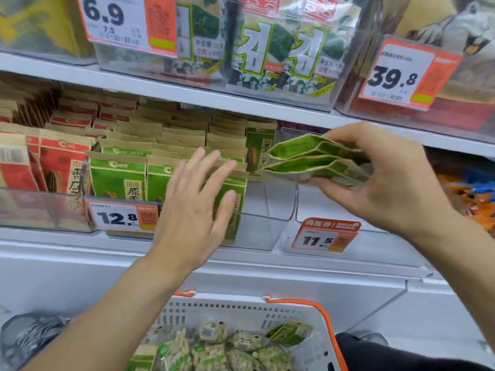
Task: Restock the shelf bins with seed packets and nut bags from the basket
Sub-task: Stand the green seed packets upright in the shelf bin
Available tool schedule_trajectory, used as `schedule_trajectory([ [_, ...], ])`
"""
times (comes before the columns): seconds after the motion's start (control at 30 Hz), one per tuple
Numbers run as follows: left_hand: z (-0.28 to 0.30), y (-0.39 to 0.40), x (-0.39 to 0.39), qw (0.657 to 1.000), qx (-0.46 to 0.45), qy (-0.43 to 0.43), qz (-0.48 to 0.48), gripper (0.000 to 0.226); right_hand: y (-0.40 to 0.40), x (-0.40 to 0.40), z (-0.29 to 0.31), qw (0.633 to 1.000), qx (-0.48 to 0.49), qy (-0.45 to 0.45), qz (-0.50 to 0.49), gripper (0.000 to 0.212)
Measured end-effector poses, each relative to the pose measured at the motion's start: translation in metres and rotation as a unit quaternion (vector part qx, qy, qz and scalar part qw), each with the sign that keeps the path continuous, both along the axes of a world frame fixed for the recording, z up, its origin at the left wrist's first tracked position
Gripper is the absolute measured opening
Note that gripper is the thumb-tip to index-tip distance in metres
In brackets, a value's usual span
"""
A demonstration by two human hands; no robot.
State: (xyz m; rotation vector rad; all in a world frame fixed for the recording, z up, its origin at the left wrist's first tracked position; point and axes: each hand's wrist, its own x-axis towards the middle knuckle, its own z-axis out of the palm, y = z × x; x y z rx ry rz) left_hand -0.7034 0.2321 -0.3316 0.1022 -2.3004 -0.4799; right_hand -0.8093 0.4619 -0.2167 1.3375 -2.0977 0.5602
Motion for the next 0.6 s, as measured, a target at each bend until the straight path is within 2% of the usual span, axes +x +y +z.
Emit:
schedule_trajectory([
  [0.17, -0.006, -0.006, -0.005, 0.999, -0.036, -0.027, 0.019, 0.046, -0.034, -0.021, -0.014, 0.997, 0.066, -0.05, -0.013, 0.047],
  [0.33, -0.006, -0.009, -0.005, 0.999, -0.039, -0.036, 0.012, 0.046, -0.053, -0.023, -0.013, 0.995, 0.086, 0.016, -0.045, 0.049],
  [0.47, -0.007, -0.012, -0.006, 0.999, -0.035, -0.033, 0.004, 0.046, -0.048, -0.005, -0.01, 0.997, 0.029, 0.054, -0.05, 0.046],
  [0.53, -0.008, -0.012, -0.008, 0.999, -0.03, -0.029, 0.003, 0.046, -0.048, -0.005, -0.014, 0.999, 0.004, 0.012, -0.045, 0.045],
  [0.6, -0.008, -0.012, -0.008, 0.999, -0.024, -0.026, 0.001, 0.045, -0.049, -0.01, -0.022, 0.996, -0.028, -0.071, -0.039, 0.043],
])
